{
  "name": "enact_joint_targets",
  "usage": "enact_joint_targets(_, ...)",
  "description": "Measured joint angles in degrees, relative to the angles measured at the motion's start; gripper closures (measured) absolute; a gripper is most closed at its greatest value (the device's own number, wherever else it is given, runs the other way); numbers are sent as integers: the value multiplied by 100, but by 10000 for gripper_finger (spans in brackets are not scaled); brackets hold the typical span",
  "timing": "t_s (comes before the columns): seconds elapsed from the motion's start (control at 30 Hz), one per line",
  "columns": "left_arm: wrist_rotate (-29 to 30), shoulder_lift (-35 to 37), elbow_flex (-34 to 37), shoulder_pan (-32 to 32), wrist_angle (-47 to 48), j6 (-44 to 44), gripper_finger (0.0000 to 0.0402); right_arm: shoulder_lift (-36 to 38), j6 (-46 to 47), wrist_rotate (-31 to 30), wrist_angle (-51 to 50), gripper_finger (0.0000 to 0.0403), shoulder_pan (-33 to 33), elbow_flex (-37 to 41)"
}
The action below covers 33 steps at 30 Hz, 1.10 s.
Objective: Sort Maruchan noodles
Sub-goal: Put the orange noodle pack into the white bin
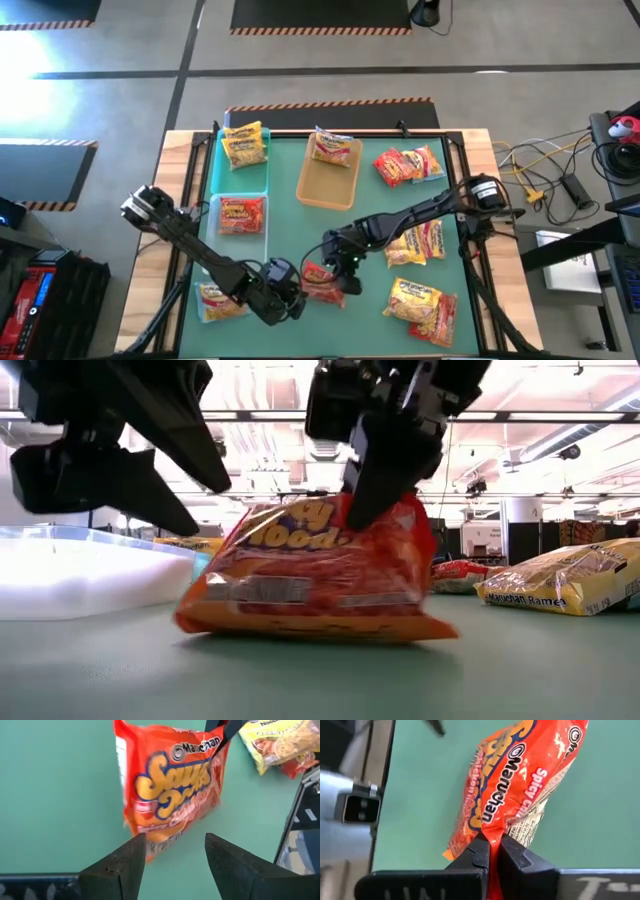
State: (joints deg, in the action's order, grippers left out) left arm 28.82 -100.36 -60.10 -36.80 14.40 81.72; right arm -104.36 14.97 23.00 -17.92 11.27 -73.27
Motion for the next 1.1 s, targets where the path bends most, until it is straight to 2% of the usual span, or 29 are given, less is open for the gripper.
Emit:
enact_joint_targets(0.27,267,323,-9,73,45,-739,214,86,-1540,-3,-1104,394,13,-620)
enact_joint_targets(0.43,348,567,-15,121,-38,-1509,214,86,-2172,-7,-1490,394,37,-976)
enact_joint_targets(0.57,365,599,-15,220,-68,-2114,214,86,-2183,-51,-1477,394,40,-1136)
enact_joint_targets(0.7,313,510,-17,344,-67,-2367,214,31,-1944,-61,-1416,395,81,-1105)
enact_joint_targets(0.83,54,337,-15,489,-149,-2685,214,-168,-1904,-55,-1387,395,222,-1047)
enact_joint_targets(1.1,-28,256,-13,537,-222,-2687,214,-249,-1281,-216,-1315,394,254,-1041)
